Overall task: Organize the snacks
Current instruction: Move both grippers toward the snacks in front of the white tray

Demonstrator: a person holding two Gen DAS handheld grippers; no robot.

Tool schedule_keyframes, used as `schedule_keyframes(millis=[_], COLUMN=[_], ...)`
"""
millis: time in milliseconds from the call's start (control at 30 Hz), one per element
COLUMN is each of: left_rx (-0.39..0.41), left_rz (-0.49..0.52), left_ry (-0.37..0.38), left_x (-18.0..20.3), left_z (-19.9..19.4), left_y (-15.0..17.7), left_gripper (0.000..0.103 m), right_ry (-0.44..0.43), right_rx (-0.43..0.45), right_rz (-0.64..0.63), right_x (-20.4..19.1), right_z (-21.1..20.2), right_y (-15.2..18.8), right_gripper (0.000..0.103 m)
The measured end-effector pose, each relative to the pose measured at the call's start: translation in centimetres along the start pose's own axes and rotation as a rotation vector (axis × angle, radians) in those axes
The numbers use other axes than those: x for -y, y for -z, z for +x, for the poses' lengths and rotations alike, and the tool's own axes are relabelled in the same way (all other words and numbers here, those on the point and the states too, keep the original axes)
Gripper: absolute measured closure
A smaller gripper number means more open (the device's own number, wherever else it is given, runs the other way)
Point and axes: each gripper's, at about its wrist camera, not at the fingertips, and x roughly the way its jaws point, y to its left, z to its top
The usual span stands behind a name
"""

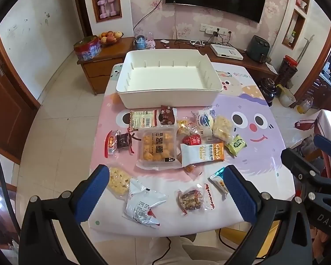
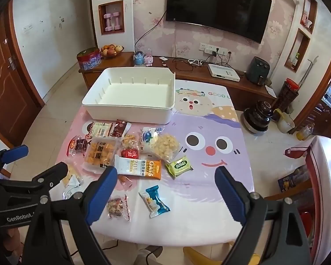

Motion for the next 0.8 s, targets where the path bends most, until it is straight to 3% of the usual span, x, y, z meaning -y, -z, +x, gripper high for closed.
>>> schedule_keyframes(millis=[800], left_rx=[-0.011], left_rz=[-0.074], left_ry=[0.0], left_x=[-2.1], left_z=[-1.0], left_y=[0.3], left_gripper=[0.001], right_ry=[-0.047], right_rx=[-0.057], right_rz=[-0.025], right_x=[-1.5], right_z=[0.3], right_y=[0.8], right_gripper=[0.013])
